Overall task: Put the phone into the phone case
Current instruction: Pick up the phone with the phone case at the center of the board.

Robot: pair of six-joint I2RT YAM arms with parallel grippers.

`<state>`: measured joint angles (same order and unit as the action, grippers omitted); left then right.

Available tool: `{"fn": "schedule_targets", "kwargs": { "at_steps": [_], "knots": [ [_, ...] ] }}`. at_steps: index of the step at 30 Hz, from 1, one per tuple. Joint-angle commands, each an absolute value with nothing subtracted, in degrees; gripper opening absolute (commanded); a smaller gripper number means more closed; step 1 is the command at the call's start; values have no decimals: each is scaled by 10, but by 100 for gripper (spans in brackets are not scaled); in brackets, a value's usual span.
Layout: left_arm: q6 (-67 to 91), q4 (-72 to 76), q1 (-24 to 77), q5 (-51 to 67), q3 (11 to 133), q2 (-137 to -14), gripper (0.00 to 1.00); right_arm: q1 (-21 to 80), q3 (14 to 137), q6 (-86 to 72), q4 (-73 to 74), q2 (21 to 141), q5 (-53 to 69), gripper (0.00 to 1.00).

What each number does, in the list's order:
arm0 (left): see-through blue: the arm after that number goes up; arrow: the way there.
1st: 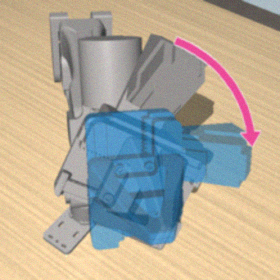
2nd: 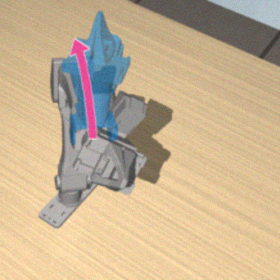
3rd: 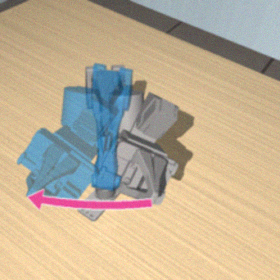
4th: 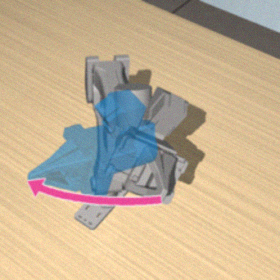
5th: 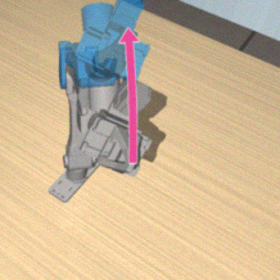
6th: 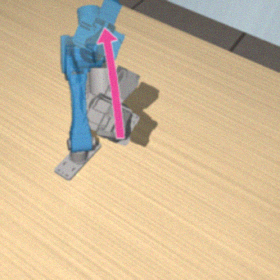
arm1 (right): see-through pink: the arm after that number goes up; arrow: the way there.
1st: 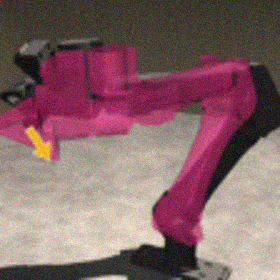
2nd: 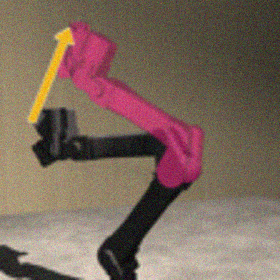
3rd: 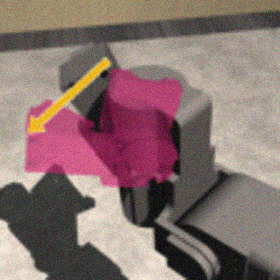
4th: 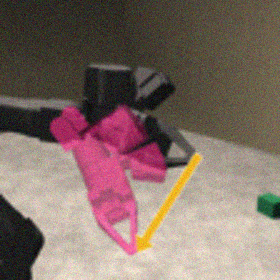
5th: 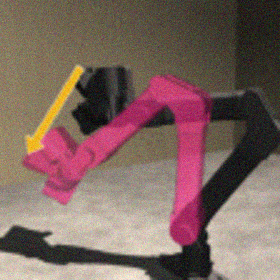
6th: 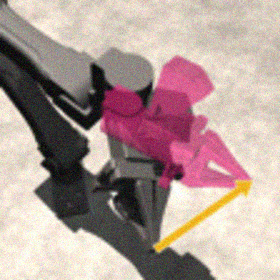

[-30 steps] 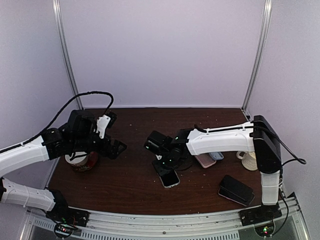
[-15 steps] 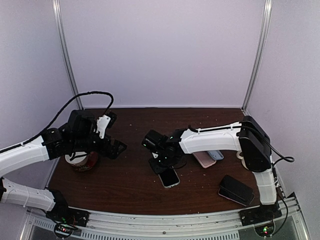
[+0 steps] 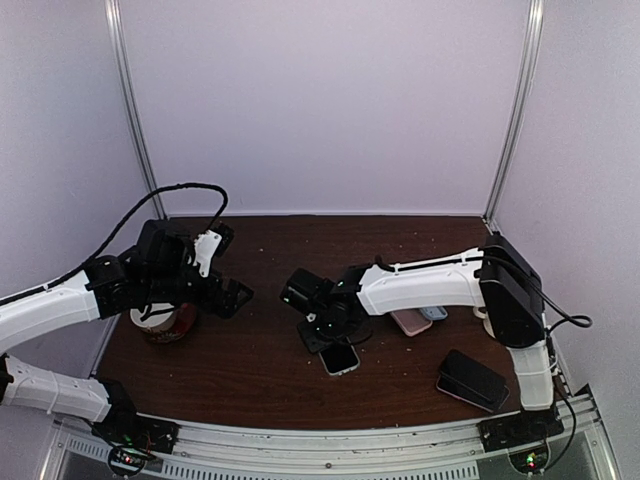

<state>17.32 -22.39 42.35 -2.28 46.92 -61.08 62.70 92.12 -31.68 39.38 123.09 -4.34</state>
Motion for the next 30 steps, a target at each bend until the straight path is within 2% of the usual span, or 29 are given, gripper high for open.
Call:
{"fn": "schedule_targets", "kwargs": {
  "at_steps": [1, 2, 4, 5, 6, 7, 14, 20, 27, 30],
  "knots": [
    [172, -208, 419, -17, 467, -611, 98, 621, 905, -303, 520, 1254, -43, 16],
    [172, -209, 419, -17, 467, -612, 98, 621, 916, -301, 522, 1238, -49, 25],
    [172, -209, 419, -17, 468, -611, 98, 619, 939, -302, 536, 1214, -66, 53],
    [172, -210, 419, -17, 468, -610, 98, 620, 949, -305, 542, 1202, -74, 77],
    [172, -210, 419, -18, 468, -610, 98, 619, 951, -310, 544, 1192, -78, 96],
    [172, -210, 419, -18, 468, -609, 98, 620, 949, -317, 541, 1182, -80, 99],
    [172, -211, 418, -17, 468, -608, 98, 605, 869, -372, 467, 1167, -9, 100],
    [172, -211, 418, -15, 467, -609, 98, 606, 859, -383, 428, 1183, 30, 99],
    [172, -210, 418, -15, 467, -608, 97, 611, 875, -379, 445, 1224, 24, 100],
    [172, -211, 418, -15, 467, -607, 98, 615, 889, -378, 476, 1242, -15, 99]
  ]
}}
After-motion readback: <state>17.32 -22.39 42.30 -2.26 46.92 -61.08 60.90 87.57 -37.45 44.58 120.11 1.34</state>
